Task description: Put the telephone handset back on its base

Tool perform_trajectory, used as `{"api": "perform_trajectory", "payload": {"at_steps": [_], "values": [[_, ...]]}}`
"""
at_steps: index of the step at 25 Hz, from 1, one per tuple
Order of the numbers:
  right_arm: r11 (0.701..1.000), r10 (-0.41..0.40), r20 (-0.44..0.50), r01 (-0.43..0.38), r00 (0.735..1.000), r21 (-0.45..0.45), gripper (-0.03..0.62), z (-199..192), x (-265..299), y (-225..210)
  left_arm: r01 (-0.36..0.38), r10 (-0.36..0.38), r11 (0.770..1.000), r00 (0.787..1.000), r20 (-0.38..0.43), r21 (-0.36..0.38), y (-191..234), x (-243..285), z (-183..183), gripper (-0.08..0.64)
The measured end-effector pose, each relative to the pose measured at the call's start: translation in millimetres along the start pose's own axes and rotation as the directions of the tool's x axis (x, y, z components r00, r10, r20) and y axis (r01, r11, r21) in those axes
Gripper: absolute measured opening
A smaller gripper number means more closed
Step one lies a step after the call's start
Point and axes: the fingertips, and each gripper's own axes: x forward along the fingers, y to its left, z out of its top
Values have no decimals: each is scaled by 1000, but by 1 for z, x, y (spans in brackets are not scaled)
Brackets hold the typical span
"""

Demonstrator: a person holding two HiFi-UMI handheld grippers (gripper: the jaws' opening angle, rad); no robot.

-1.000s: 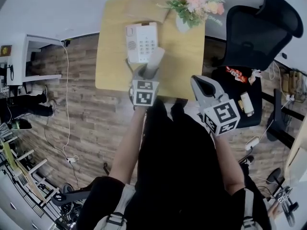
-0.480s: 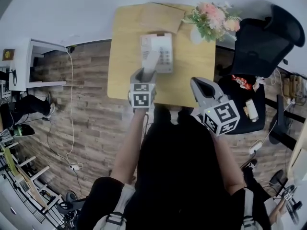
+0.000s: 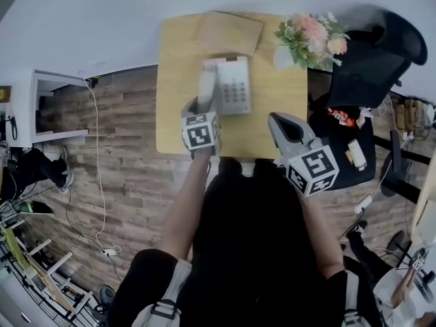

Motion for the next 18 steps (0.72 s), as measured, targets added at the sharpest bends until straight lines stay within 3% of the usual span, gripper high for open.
{"api": "perform_trajectory", "payload": {"at_steps": [18], "values": [[996, -84, -50, 83, 995, -12, 3, 4, 8, -12, -129, 129, 991, 992, 0, -27, 6, 51, 9, 221]]}}
